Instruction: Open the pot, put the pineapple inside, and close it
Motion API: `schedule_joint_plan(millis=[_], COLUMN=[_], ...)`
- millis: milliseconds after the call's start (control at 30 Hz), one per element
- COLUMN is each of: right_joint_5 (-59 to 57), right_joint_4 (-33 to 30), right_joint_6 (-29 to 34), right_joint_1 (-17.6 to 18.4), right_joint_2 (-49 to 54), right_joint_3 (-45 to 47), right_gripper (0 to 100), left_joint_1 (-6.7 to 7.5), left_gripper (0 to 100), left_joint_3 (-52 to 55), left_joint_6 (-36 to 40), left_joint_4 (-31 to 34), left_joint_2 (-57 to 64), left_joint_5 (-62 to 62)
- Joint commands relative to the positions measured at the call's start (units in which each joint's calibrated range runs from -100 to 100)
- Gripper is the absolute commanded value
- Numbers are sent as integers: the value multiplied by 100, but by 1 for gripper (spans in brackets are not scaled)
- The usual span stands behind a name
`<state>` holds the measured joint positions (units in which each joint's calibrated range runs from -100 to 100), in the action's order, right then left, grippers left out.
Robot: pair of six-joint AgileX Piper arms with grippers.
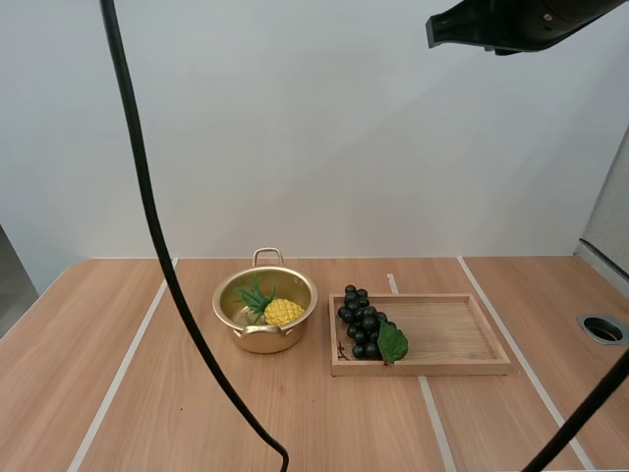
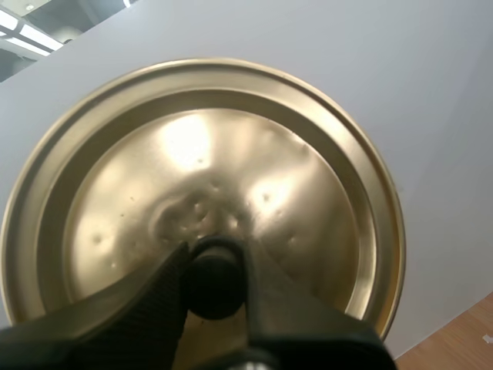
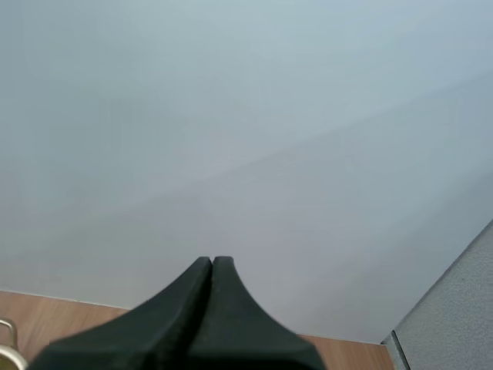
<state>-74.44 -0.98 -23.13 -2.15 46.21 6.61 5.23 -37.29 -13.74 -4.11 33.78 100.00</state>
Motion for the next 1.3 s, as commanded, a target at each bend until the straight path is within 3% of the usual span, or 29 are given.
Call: schedule_joint_plan(millis=[0, 333, 567, 900, 1267], right_joint_5=[-74, 922, 2089, 3368, 4887], right_joint_4=[-14, -403, -403, -477, -477], right_joint_6=[85, 413, 447, 447, 447], right_joint_1=[-26, -26, -26, -28, -380], right_joint_2=[86, 137, 137, 137, 126], right_joint_3=[27, 1232, 2465, 3635, 4700], right_gripper=[0, 0, 0, 0, 0], left_joint_1=[6, 6, 6, 6, 6], left_gripper=[0, 0, 0, 0, 0], left_joint_3=[-18, 1530, 3163, 5377, 7422], left_joint_6=[71, 61, 8, -73, -371], left_joint_4=[-225, -381, -807, -855, -906], left_joint_2=[44, 31, -7, -499, -968], left_joint_5=[0, -60, -1348, -2754, -4552])
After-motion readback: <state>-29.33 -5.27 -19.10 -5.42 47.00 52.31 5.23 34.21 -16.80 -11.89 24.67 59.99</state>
